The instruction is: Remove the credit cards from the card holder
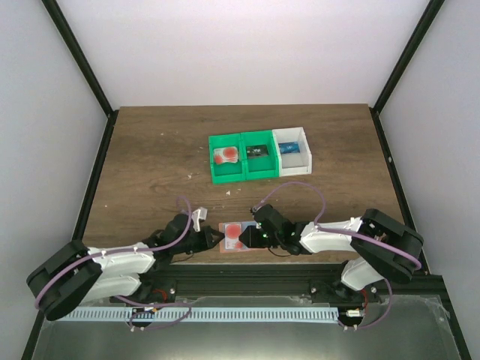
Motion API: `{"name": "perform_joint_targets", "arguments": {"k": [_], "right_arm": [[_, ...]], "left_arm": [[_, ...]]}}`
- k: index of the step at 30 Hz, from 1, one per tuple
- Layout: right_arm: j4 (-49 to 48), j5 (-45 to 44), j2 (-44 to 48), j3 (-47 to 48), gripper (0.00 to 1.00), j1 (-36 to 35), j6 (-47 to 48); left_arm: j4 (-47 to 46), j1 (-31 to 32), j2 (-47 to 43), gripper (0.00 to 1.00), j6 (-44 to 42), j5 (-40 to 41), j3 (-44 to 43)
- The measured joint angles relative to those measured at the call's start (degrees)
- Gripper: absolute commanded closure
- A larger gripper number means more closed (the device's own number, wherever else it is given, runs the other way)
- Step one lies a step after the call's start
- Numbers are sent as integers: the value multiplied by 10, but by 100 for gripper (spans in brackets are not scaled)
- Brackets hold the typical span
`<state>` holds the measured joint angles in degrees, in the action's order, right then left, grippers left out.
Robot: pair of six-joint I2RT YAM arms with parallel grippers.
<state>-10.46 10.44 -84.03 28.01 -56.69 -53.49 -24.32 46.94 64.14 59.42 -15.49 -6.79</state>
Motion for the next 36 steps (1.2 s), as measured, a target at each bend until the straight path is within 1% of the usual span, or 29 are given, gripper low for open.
{"name": "perform_joint_targets", "arguments": {"k": [8,18,24,28,36], "right_arm": [[-2,0,0,0,84,4,-6],[-14,0,-10,0,84,7,-15],[-16,0,-11,0,81,7,-17],[-19,1,-11,0,79,7,-17],[-21,9,-11,0,79,7,-16]], "left_arm": [[-28,0,88,100,-9,-5,-6],[-64,0,116,100,-12,-11,-6],[-62,0,115,100,-12,-8,-6],[-34,3,101,100,-14,3,-10],[22,3,35,100,-7,19,5]]}}
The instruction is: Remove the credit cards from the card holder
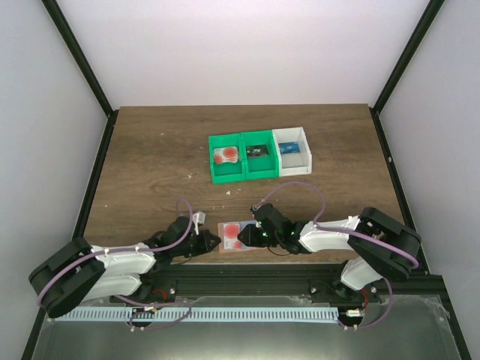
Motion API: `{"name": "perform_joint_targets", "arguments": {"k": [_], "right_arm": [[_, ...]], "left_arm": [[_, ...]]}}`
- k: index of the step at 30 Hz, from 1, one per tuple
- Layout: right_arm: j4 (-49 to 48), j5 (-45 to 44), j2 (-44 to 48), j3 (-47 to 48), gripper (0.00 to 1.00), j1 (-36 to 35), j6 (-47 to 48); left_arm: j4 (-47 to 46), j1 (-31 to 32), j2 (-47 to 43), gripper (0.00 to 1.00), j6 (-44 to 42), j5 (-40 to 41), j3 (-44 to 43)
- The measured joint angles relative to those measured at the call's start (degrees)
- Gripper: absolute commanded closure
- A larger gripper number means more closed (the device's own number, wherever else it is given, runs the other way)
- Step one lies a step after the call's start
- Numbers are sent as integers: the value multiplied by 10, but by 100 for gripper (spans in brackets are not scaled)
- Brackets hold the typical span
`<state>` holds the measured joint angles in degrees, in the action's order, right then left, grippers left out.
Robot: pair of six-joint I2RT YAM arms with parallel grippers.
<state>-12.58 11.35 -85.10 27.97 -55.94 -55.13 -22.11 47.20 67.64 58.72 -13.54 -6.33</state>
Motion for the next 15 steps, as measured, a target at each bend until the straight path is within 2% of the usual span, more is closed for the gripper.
{"name": "perform_joint_targets", "arguments": {"k": [8,15], "right_arm": [[-4,0,0,-1,79,0,0],[-9,3,0,-1,80,0,0]], "left_arm": [[23,0,-42,100,7,0,-17],[-21,0,21,100,13,-18,-29]]}}
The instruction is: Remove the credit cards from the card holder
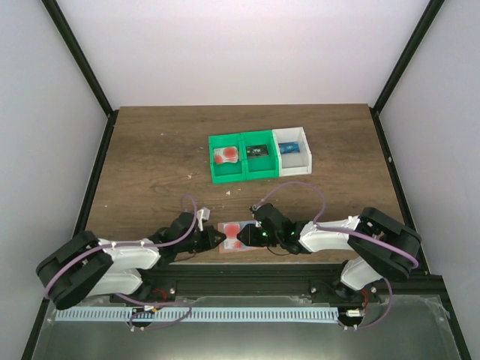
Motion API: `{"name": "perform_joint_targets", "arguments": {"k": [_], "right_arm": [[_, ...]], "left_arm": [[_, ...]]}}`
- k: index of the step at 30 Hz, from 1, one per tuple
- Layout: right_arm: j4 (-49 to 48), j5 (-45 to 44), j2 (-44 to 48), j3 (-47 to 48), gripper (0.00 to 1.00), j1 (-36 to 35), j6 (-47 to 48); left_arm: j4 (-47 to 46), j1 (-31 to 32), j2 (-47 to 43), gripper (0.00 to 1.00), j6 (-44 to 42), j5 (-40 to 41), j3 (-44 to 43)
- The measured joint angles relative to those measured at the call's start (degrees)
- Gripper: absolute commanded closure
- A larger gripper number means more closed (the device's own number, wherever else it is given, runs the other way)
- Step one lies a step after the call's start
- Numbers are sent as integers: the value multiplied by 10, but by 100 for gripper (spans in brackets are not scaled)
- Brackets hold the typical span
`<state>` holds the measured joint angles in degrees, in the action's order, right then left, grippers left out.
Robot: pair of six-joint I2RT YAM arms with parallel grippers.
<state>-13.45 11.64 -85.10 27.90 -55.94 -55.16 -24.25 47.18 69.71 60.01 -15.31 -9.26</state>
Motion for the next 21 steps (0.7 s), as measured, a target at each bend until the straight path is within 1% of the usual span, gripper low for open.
{"name": "perform_joint_targets", "arguments": {"k": [3,9,21], "right_arm": [[-4,1,0,-3,80,0,0],[-8,3,-3,-8,80,0,-1],[-37,9,-13,-16,84,0,-10]], "left_arm": [[-18,0,31,100,1,-6,0],[-54,0,60,100,-2,-14,0],[-73,0,63,100,-2,-13,10]]}}
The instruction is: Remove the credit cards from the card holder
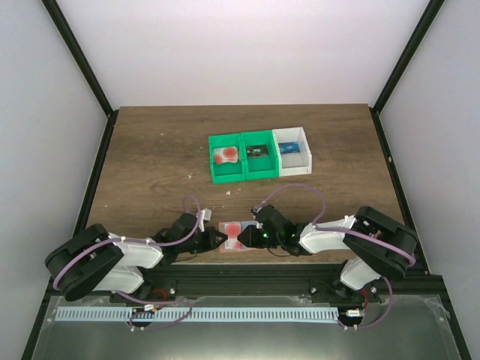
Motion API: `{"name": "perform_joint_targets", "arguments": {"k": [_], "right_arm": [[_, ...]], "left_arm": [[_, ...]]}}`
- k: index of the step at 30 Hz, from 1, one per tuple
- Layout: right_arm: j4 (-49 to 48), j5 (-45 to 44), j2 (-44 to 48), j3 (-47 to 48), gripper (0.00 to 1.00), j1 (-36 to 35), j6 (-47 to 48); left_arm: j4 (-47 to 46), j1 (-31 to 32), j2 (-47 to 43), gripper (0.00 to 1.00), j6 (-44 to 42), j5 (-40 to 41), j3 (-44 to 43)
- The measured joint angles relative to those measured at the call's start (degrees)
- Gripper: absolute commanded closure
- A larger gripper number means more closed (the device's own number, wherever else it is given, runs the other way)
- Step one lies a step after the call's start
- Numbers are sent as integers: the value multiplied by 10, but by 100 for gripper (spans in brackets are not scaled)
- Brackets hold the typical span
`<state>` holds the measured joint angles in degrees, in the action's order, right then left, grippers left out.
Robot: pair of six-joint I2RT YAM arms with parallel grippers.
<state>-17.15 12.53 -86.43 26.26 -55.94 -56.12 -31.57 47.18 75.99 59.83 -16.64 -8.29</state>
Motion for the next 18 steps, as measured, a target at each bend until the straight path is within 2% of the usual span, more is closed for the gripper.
{"name": "perform_joint_targets", "arguments": {"k": [8,18], "right_arm": [[-40,12,-2,-20,84,3,-14],[-42,14,-2,-20,84,3,-18]], "left_arm": [[-4,0,-5,100,2,0,5],[65,0,-79,100,-1,7,2]]}}
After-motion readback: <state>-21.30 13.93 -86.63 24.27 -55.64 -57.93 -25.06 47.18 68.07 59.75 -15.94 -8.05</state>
